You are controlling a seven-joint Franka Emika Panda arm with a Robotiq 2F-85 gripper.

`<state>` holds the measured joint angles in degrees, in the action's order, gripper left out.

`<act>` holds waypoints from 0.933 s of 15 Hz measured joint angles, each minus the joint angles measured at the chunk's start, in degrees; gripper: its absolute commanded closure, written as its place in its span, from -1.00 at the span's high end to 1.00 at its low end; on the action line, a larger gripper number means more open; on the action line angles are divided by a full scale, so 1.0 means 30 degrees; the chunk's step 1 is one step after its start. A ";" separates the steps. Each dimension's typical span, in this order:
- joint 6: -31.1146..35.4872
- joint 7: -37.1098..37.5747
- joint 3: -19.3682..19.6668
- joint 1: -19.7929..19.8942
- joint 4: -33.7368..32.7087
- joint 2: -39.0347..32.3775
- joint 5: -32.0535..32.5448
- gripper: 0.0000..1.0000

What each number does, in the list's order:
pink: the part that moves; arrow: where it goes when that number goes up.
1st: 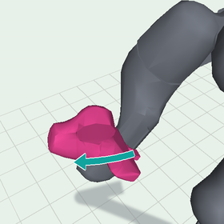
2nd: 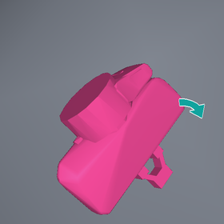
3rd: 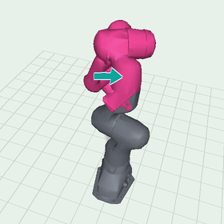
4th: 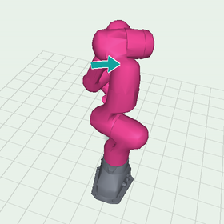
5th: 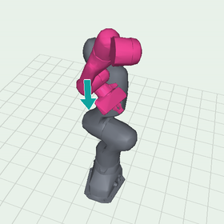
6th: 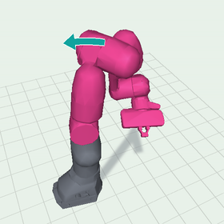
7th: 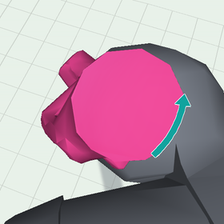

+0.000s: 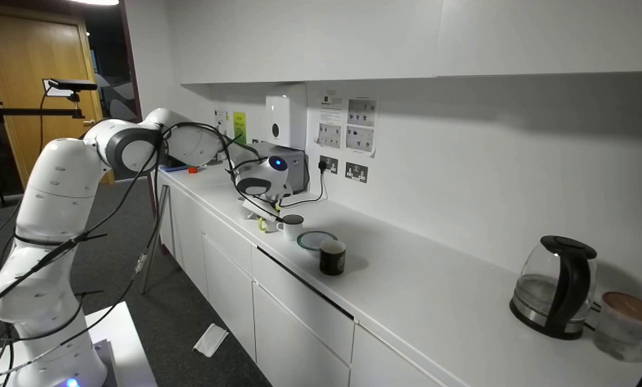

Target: Move the left second cup towards you

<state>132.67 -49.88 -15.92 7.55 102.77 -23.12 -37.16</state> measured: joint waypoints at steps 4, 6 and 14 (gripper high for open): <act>0.0001 -0.0862 0.0116 -0.0006 0.0375 0.0175 -0.0725 -0.91; 0.0001 -0.1179 0.0182 -0.0012 0.0529 0.0259 -0.0968 -0.91; 0.0001 -0.1430 0.0418 -0.0065 0.1214 0.0808 -0.1073 -0.91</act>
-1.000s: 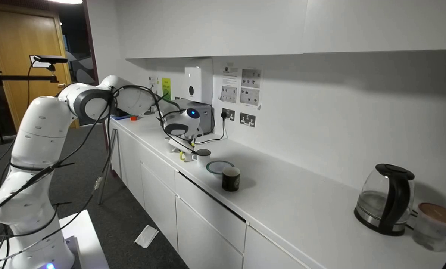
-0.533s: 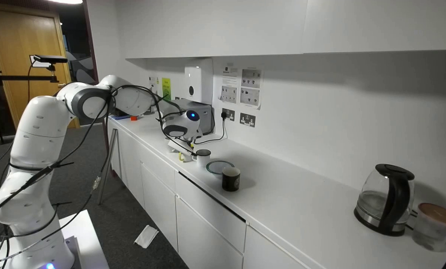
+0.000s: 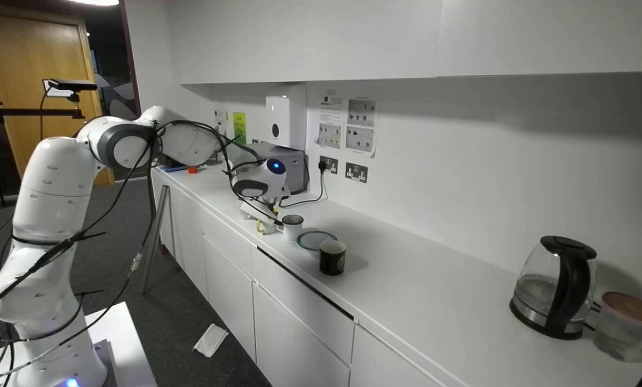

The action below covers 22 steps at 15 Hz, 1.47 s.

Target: Move the left second cup towards you

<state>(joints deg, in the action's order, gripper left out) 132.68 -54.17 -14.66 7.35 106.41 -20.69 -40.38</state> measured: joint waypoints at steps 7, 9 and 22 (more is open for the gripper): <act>0.0000 -0.0009 0.0083 -0.0036 0.0311 0.0317 0.0000 0.43; 0.0000 -0.0009 0.0093 -0.0058 0.0317 0.0407 -0.0001 0.72; 0.1604 0.0644 0.2015 -0.0756 0.3772 0.4670 0.2366 1.00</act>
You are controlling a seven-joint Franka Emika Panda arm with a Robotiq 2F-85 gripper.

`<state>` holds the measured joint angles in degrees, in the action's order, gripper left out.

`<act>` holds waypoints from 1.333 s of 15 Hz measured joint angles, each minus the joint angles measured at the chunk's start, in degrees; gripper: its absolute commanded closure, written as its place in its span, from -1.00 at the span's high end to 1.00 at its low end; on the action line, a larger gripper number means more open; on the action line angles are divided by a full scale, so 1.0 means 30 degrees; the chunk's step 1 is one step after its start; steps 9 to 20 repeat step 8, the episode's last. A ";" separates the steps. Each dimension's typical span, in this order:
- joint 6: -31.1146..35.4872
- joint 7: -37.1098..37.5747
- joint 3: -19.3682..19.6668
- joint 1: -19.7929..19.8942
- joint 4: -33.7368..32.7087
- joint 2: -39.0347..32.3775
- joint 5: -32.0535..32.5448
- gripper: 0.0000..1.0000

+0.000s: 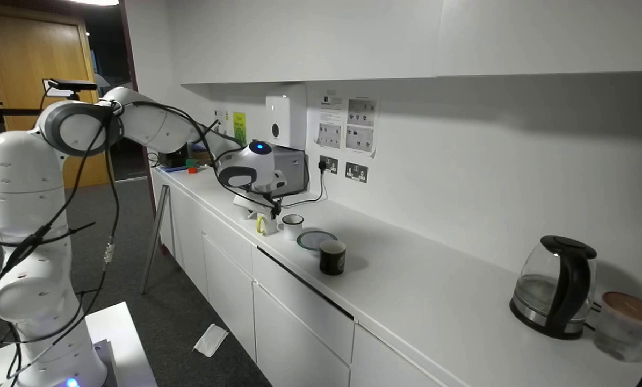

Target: Move the left second cup towards you

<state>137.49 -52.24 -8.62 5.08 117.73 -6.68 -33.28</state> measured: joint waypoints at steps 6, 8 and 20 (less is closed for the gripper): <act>0.0854 0.2187 0.1066 -0.0718 0.3383 0.4126 0.2772 1.00; 0.0853 0.2815 0.1337 -0.1103 0.4079 0.4999 0.2883 1.00; 0.0853 0.2815 0.1337 -0.1103 0.4079 0.4999 0.2883 1.00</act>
